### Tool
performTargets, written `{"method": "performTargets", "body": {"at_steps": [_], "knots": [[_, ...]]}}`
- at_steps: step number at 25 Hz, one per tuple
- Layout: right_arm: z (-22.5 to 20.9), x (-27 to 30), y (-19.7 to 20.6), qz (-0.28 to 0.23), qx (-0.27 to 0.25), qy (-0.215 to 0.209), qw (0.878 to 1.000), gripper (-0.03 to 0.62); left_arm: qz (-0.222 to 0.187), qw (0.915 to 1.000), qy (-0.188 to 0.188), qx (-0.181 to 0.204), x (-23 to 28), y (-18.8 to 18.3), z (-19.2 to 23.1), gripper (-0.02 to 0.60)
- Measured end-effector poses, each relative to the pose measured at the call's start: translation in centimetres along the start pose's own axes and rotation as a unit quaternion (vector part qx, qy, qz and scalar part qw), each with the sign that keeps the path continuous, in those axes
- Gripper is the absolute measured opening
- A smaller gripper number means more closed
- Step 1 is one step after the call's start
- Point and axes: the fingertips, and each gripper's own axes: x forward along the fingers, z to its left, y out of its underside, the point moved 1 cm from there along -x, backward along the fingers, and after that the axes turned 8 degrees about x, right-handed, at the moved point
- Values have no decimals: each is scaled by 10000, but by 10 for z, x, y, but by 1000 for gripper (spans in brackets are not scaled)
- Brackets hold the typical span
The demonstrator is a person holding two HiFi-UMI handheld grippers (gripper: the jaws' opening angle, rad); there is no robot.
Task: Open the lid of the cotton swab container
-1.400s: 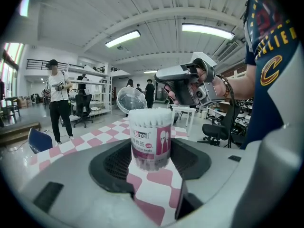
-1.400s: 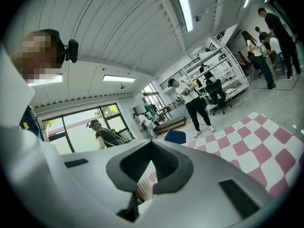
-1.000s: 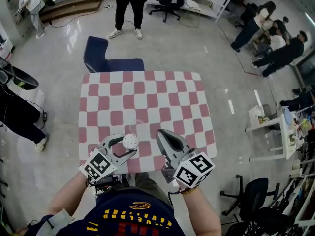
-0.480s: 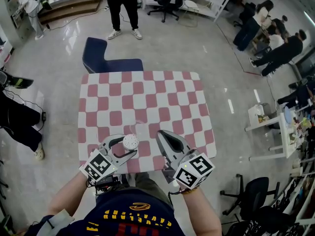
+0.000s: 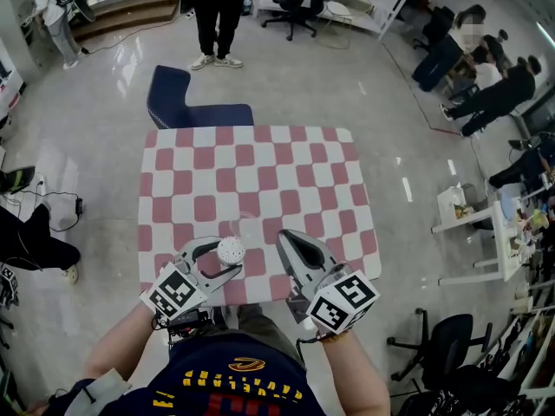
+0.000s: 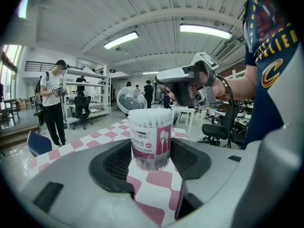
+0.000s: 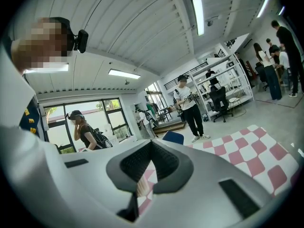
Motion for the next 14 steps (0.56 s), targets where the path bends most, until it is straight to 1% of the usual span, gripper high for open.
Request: {"method": "performTargets", "body": {"at_steps": [14], "knots": [[-3,-6,3,19,19,56,10000,9,-31,9999,64,80,2,-3,-8,256]]}}
